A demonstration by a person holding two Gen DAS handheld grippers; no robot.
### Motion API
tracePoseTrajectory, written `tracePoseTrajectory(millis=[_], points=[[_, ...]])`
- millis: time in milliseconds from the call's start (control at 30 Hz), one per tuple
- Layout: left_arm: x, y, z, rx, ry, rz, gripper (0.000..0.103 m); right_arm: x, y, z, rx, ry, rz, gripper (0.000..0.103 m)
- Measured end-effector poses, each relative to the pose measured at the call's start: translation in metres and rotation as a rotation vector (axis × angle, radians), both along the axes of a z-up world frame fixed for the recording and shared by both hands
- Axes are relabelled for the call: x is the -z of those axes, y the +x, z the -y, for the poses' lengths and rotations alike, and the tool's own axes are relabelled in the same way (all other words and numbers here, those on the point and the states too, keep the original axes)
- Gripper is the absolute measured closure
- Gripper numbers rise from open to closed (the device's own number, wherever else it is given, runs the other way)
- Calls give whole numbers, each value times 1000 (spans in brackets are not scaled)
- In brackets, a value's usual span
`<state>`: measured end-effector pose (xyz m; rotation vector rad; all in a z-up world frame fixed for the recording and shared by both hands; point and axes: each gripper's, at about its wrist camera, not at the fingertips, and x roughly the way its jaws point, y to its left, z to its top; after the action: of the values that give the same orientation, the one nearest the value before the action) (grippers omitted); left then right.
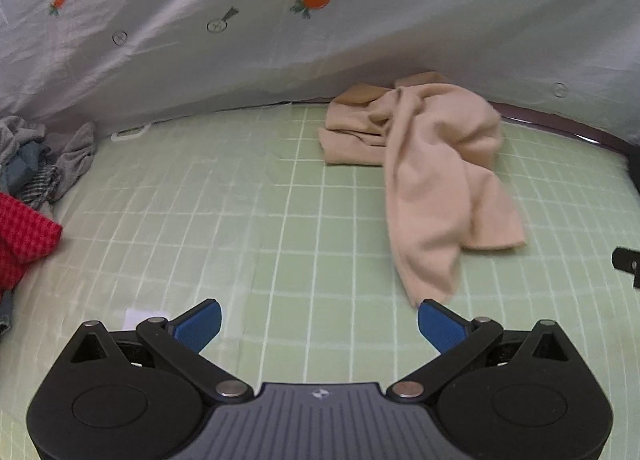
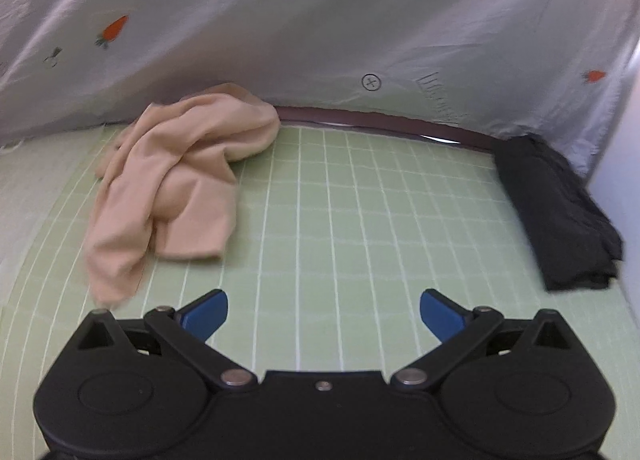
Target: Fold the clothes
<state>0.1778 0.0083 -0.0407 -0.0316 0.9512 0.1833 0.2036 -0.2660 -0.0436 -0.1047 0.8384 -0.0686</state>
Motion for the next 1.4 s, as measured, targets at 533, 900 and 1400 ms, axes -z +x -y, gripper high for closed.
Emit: tracePoseTrajectory(millis=[533, 900, 1400], points=[[60, 145, -19, 21, -500, -69, 35, 70, 166, -9, -105, 401, -55, 46], [65, 137, -10, 19, -491, -75, 101, 77, 161, -17, -185, 430, -108, 102], [1, 7, -7, 30, -457, 42, 101, 6, -8, 44, -28, 389, 45, 103]])
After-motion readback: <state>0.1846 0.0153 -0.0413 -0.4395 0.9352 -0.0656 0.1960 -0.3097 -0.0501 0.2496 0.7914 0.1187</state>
